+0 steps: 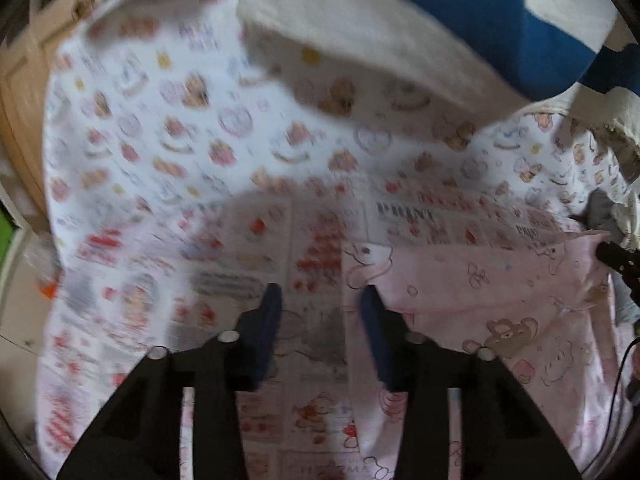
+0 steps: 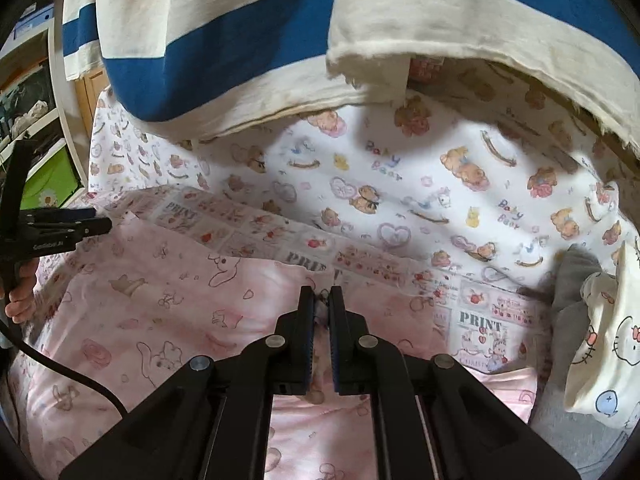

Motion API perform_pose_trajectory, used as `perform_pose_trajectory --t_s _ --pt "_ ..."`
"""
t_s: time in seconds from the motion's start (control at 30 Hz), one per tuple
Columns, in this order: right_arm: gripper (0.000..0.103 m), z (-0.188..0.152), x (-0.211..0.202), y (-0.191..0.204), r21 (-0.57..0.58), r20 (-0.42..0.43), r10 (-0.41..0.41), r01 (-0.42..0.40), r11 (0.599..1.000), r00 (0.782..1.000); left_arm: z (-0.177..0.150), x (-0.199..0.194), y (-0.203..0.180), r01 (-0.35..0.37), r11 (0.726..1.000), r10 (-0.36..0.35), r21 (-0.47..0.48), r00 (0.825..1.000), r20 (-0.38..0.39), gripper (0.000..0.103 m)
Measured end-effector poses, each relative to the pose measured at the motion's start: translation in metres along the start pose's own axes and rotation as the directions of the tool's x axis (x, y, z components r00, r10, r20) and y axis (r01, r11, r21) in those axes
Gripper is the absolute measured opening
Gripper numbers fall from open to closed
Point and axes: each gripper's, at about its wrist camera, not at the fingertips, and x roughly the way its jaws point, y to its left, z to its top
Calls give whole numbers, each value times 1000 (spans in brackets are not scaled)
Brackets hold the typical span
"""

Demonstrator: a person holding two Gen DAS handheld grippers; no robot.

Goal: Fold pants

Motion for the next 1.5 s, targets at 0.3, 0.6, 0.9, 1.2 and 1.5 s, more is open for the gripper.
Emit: perform_pose_trajectory --t_s 0.3,0.6,0.9,1.2,1.5 --pt "7 -6 8 4 -17 -23 11 -12 1000 1000 10 17 -8 129 991 -129 -24 992 -5 31" --pt "7 24 12 1 -33 10 19 -19 999 1000 24 -34 -6 60 998 -61 10 979 195 2" --pt "7 71 43 28 22 48 91 -92 996 995 63 -73 20 -173 985 173 -22 950 261 2" --pt "7 77 97 55 103 -9 134 -133 986 991 38 -17 65 -266 960 275 -91 955 107 2" --pt "45 69 95 29 186 -15 87 -82 979 996 35 -15 54 -427 904 428 -34 899 92 25"
